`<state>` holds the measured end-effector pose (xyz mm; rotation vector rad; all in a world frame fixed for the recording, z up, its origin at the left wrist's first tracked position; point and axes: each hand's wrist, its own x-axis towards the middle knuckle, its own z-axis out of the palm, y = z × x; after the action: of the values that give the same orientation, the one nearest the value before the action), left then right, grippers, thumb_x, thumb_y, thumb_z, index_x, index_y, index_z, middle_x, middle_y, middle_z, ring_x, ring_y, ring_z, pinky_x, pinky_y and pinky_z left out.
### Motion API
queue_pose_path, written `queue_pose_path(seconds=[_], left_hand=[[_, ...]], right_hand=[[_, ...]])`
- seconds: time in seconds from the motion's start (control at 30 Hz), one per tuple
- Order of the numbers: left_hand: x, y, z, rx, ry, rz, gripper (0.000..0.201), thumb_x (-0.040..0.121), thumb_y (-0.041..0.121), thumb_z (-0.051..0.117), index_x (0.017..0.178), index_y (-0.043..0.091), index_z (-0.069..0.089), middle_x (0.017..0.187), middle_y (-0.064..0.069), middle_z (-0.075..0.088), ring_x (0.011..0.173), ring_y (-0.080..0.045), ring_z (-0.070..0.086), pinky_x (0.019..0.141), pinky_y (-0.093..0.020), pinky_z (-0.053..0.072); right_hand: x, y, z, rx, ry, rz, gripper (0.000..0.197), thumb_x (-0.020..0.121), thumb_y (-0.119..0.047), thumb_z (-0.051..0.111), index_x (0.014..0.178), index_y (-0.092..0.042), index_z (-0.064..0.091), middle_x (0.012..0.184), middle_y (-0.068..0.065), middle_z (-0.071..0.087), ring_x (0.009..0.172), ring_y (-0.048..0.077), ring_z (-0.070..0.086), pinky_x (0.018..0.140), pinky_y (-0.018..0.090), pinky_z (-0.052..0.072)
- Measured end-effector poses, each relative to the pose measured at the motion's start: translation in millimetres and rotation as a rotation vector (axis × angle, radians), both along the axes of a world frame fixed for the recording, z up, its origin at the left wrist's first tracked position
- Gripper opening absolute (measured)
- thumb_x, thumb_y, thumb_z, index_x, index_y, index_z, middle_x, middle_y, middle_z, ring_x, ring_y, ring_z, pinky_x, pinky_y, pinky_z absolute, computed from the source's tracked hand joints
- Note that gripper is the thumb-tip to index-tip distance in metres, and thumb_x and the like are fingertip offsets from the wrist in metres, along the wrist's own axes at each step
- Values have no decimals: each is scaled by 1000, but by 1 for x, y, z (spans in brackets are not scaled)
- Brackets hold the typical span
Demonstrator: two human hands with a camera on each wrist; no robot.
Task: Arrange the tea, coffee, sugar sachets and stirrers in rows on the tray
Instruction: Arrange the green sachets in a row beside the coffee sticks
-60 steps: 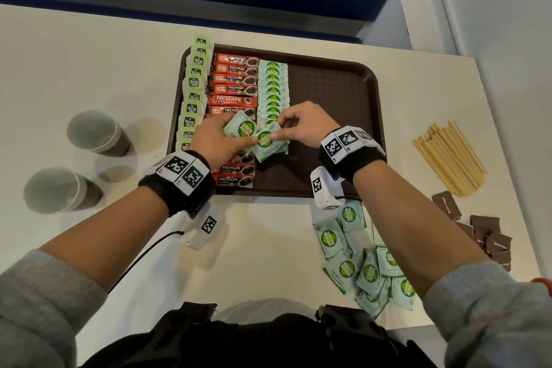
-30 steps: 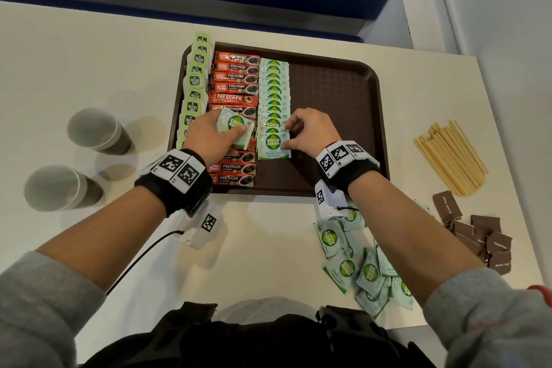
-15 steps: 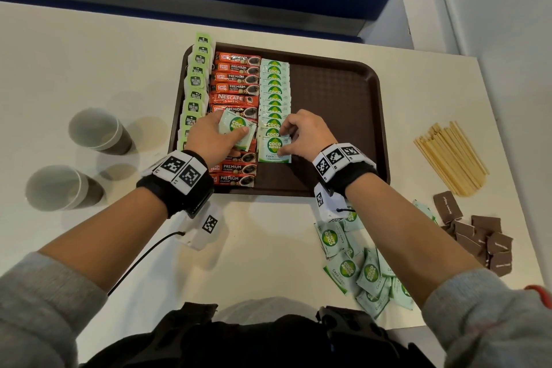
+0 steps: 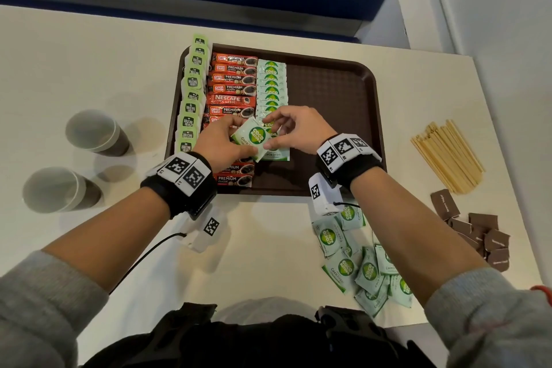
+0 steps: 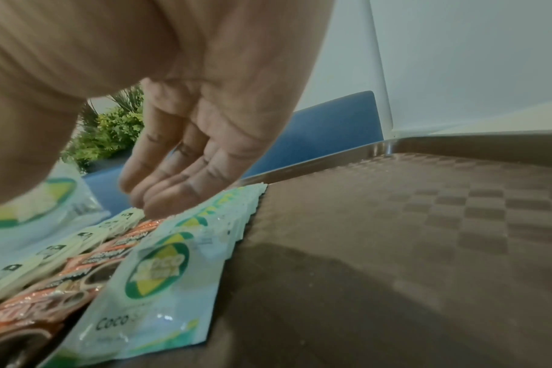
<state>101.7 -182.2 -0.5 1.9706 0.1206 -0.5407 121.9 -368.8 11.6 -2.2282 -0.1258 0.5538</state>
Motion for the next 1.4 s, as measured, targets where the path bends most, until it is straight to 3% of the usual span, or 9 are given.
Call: queue_pose_path(seconds=[0.13,0.23,0.4,0.53,0.7,0.8,0.97,1.13,1.4], left_hand=[[-6,-6,1,-86,62,3,43,74,6,79,107,15,52,95,-4,65,79,-17,66,74,-34,59],[-6,-8,-2,25,-4,-38,39,72,14,81,100,20,54,83,4,64,72,-11,62,72,-27,54],[1,-7,-1,183,-144,-48,30,75,19,79,99,22,61,88,7,64,72,-4,56,72,-19,45],[1,-10,1,279,-197,-112,32,75,18,78,103,20,63,90,6,63,82,-10,56,75,-22,41],[-4,-17,-4,403,-227,-278,41,70,22,82,106,21,63,87,6,61,90,-15,57,77,-25,43],[-6,-22,-6,518,-257,-350,47,68,28,83,110,23,61,97,3,64,105,-25,53,89,-39,46],[-11,-31,-3,693,-304,-436,54,72,34,78,120,26,52,126,-3,53,119,-29,41,95,-42,38],[-13,-34,-2,756,-302,-461,53,76,33,74,122,26,49,129,-5,49,124,-30,37,97,-44,35],[-12,-34,-3,791,-304,-460,49,79,33,71,122,26,48,130,-3,51,123,-29,39,98,-44,33]], right_hand=[[0,1,1,-20,38,43,27,72,-19,80,96,-19,68,81,0,64,74,10,59,75,23,51],[-4,-6,-2,-81,40,71,22,76,-16,77,97,-17,71,86,2,64,72,10,57,71,18,48],[-11,-17,-7,-261,65,179,22,84,-21,70,105,-19,71,95,0,65,85,10,57,76,21,43],[-13,-17,-13,-313,41,158,20,86,-22,67,106,-17,69,92,-2,59,81,11,53,71,20,38],[-14,-12,-19,-275,-22,64,16,81,-19,72,96,-14,67,91,-1,62,79,9,54,66,16,40],[-15,-12,-21,-271,-69,16,17,79,-18,74,92,-13,66,91,1,60,77,10,54,70,20,43],[-17,-10,-25,-277,-96,-23,17,76,-17,76,89,-13,65,89,0,56,73,10,52,68,19,39],[-18,-10,-26,-286,-120,-52,18,74,-17,78,86,-12,66,94,1,49,73,12,54,70,19,40],[-19,-9,-27,-238,-111,-110,18,73,-14,78,86,-11,67,93,1,50,72,13,55,70,18,42]])
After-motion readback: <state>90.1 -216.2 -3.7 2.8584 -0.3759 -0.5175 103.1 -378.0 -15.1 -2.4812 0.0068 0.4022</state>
